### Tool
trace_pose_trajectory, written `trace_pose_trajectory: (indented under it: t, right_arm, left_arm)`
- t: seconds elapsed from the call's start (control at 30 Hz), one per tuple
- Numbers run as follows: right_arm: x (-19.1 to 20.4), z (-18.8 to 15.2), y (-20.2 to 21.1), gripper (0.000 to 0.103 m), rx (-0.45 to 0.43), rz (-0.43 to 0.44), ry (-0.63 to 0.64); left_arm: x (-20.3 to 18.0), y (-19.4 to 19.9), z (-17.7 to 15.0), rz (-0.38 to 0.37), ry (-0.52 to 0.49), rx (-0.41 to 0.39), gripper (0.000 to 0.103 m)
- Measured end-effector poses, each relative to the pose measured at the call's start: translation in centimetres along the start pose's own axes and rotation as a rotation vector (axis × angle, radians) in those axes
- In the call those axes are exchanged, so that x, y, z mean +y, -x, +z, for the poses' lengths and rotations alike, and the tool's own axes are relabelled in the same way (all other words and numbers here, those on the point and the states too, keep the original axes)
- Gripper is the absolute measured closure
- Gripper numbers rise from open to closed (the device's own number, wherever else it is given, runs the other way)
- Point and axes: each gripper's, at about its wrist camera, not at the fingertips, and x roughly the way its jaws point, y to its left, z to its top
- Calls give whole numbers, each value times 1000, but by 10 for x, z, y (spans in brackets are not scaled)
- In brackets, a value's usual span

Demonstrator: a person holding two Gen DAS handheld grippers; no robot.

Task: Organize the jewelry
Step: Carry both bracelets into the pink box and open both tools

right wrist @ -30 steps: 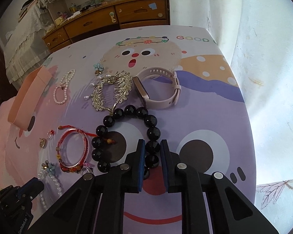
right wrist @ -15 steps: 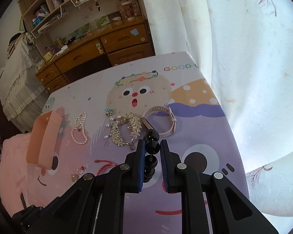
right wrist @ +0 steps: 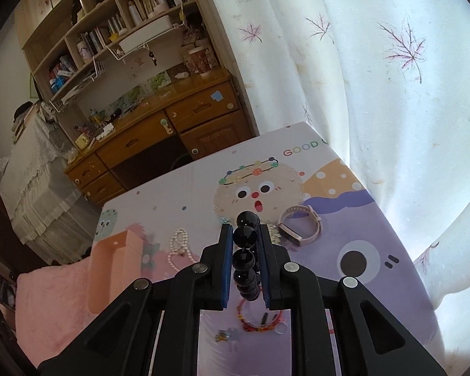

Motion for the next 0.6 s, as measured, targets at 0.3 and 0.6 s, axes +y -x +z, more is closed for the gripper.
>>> trace_pose_trajectory:
  t: [0.3,0.6]
  right_arm:
    - [88,-28,9,88,-28,97,-3]
    - [185,-59,4,88,-24,204,90]
  left_arm:
    - [67,40,21,36,-7,-70,98]
    - [141,52,35,90,11,-105,98]
